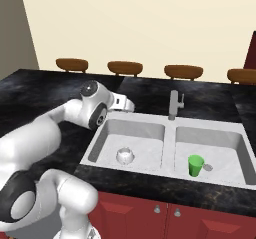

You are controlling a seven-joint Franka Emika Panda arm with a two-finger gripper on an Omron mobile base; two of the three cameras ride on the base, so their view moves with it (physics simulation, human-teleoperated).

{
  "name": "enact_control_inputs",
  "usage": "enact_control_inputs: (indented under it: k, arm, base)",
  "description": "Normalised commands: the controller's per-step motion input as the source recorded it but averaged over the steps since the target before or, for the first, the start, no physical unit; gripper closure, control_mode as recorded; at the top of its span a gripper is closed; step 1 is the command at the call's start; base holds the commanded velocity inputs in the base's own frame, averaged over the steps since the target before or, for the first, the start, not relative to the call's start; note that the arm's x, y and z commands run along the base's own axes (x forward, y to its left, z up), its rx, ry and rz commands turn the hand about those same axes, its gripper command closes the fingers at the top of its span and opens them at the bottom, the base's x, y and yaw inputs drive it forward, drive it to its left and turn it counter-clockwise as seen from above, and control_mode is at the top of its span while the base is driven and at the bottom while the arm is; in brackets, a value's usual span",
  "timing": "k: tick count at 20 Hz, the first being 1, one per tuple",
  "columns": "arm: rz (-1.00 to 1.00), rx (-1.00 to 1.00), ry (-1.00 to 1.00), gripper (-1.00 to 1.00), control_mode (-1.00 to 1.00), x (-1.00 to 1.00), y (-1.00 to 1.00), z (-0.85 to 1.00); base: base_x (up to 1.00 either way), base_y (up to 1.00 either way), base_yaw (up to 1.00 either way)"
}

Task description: Move any existing items from the left basin to the right basin for drying. Then move the mug from the counter to the left basin of the sink for washing.

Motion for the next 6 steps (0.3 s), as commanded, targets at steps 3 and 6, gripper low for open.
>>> enact_control_inputs:
  k: [3, 6]
  arm:
    - [0.0, 0.0, 0.0, -1.0, -1.0, -0.07, 0.0, 0.74]
    - [-0.01, 0.0, 0.0, -1.0, -1.0, -0.17, 0.0, 0.71]
  base:
    - [0.0, 0.0, 0.0]
    - [0.0, 0.0, 0.0]
